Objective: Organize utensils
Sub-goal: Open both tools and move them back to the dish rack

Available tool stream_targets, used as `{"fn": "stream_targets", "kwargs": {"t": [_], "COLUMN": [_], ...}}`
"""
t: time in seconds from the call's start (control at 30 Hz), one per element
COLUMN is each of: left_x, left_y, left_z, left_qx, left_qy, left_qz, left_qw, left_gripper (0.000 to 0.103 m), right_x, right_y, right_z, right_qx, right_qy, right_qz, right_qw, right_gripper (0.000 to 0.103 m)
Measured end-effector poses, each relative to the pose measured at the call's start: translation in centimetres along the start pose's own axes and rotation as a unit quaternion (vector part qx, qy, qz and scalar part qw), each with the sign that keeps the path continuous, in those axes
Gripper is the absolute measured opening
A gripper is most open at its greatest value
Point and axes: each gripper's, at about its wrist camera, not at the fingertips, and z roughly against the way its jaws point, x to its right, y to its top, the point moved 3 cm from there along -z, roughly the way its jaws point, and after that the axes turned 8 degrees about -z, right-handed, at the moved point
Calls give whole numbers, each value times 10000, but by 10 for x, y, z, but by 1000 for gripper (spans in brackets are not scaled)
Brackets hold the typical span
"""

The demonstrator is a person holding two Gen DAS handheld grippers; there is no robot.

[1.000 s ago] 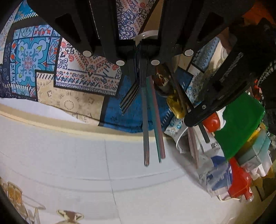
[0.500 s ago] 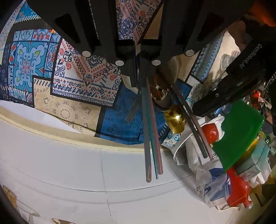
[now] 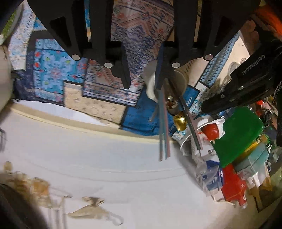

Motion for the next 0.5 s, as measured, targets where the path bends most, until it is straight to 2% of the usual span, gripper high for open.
{"fn": "stream_targets", "kwargs": {"t": [0.1,0.27,0.4,0.5], "left_x": [21,58,88,109], "left_y": [0,-5,-17,-29], "left_z": [2,-3,-19,-37], "left_qx": [-60,-284,-655,-1052], "left_qy": [-116,-334,-614,-861], "left_qz": [-133,-346,-533,-646], "left_qw": [9998,9984,9945,9886], "left_gripper": [16,18,21,21], "right_x": [17,47,74,90], "right_y": [-6,-22,-39,-52], "right_z": [19,45,60,65], "right_qx": [127,252,257,195], "right_qy": [-177,-454,-644,-748], "right_qz": [-69,-221,-434,-590], "right_qw": [9997,9984,9967,9953], "right_gripper": [27,27,27,27]}}
